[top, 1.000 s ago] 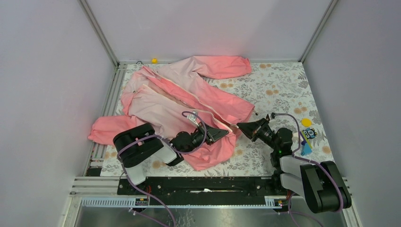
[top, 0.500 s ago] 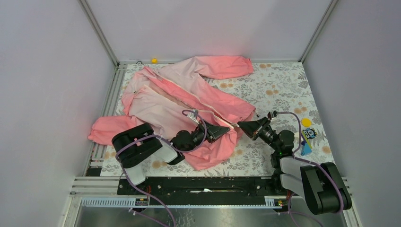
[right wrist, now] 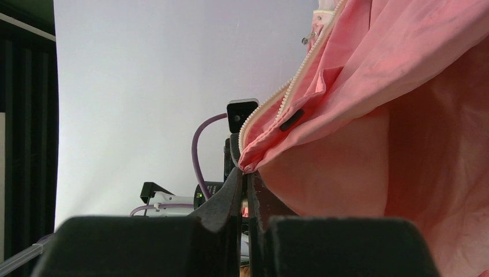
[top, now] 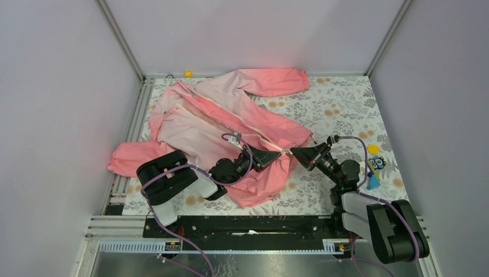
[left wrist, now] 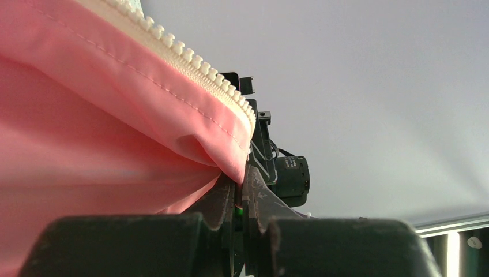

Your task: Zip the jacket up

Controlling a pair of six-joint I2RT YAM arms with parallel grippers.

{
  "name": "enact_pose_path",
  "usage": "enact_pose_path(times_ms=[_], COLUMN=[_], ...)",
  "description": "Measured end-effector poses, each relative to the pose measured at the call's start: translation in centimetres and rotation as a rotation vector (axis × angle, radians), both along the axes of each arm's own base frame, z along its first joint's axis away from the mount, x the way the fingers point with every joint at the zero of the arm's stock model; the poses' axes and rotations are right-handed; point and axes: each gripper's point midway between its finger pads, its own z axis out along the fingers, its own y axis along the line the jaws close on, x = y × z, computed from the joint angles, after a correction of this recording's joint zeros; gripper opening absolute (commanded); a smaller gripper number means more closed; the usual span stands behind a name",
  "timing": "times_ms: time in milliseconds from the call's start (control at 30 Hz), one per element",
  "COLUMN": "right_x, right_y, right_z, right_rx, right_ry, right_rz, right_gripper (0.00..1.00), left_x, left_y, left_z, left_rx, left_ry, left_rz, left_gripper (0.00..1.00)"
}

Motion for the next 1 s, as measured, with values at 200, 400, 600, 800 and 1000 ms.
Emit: enact_pose_path(times_ms=[200, 400, 600, 800, 1000], right_x=[0.00, 0.11, 0.11, 0.14, 0.22], right_y=[0.00, -0.06, 0.00, 0.01, 0.00], right_z=[0.01, -0.03, -0.12, -0.13, -0.27], right_rx=[0.000, 0.001, 0.000, 0.000, -0.001], right_ry=[0.000, 0.002, 0.006, 0.006, 0.012], right_rz=[0.000, -0.007, -0.006, -0.008, -0.010], right_gripper=[0.00, 0.00, 0.00, 0.00, 0.00], left_x=[0.04, 0.05, -0.09, -0.14, -0.07], left_y=[0.01, -0.21, -0.32, -0.54, -0.75], left_z=[0.04, 0.47, 0.54, 0.92, 0.65], left_rx=[-0.004, -0.017, -0.019, -0.031, -0.037], left_ry=[0.006, 0.005, 0.005, 0.006, 0.024], left_rz=[0.001, -0.003, -0.007, -0.015, -0.021], left_gripper=[0.00, 0.00, 0.00, 0.00, 0.00])
